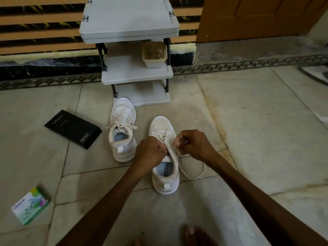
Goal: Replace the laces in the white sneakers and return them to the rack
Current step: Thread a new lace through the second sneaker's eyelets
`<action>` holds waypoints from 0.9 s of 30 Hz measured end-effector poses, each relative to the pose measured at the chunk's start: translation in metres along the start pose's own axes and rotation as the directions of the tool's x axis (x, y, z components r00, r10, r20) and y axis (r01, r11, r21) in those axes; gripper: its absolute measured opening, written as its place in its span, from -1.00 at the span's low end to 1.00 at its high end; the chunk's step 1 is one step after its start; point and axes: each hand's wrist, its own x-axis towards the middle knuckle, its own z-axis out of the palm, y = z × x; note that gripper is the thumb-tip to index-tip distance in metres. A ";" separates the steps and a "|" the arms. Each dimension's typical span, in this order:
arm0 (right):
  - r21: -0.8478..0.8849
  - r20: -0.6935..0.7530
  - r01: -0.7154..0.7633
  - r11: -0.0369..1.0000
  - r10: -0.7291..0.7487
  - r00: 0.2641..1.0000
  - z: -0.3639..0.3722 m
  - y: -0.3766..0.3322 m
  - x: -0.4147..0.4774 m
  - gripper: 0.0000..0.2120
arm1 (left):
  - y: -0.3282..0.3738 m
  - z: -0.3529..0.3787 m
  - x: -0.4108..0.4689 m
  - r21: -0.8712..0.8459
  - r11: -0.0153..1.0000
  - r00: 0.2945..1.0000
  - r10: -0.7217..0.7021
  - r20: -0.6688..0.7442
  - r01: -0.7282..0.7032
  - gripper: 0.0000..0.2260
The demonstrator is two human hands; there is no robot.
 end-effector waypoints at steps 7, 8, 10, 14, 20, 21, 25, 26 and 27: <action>0.026 -0.154 0.128 0.991 -0.123 0.981 0.024 0.006 -0.010 -0.90 | 0.000 0.011 -0.005 0.081 0.996 0.992 0.030 -0.123 -0.020 -0.87; 0.029 -0.160 0.126 0.992 -0.120 0.980 0.025 0.005 -0.010 -0.89 | 0.000 0.013 -0.006 0.076 0.997 0.988 0.029 -0.149 -0.018 -0.87; -0.015 -0.174 0.137 0.991 -0.137 0.975 0.028 0.004 -0.007 -0.85 | 0.000 0.015 -0.006 0.066 0.998 0.986 0.032 -0.161 -0.021 -0.86; -0.069 -0.236 0.153 0.986 -0.166 0.958 0.032 0.004 -0.001 -0.81 | -0.002 0.008 -0.004 0.034 0.999 0.995 0.039 -0.092 -0.036 -0.93; -0.042 -0.394 0.146 0.988 -0.150 0.907 0.008 0.002 0.006 -0.77 | 0.000 0.002 0.000 0.030 0.998 0.998 0.055 -0.023 -0.054 -0.85; 0.022 -0.413 0.122 0.992 -0.102 0.905 0.003 -0.001 0.008 -0.79 | 0.000 0.002 0.000 0.038 0.998 0.998 0.055 -0.024 -0.054 -0.85; 0.662 -0.304 0.096 0.743 0.150 0.941 -0.021 -0.023 0.012 -0.83 | -0.001 0.002 0.001 0.044 0.997 0.997 0.070 -0.034 -0.069 -0.83; 0.791 -0.234 0.063 0.609 0.206 0.950 -0.025 -0.028 0.012 -0.80 | 0.000 0.002 0.001 0.039 0.997 0.997 0.070 -0.036 -0.069 -0.82; 0.845 -0.180 0.016 0.534 0.256 0.950 -0.025 -0.032 0.011 -0.79 | 0.000 0.003 0.001 0.037 0.997 0.997 0.070 -0.042 -0.068 -0.83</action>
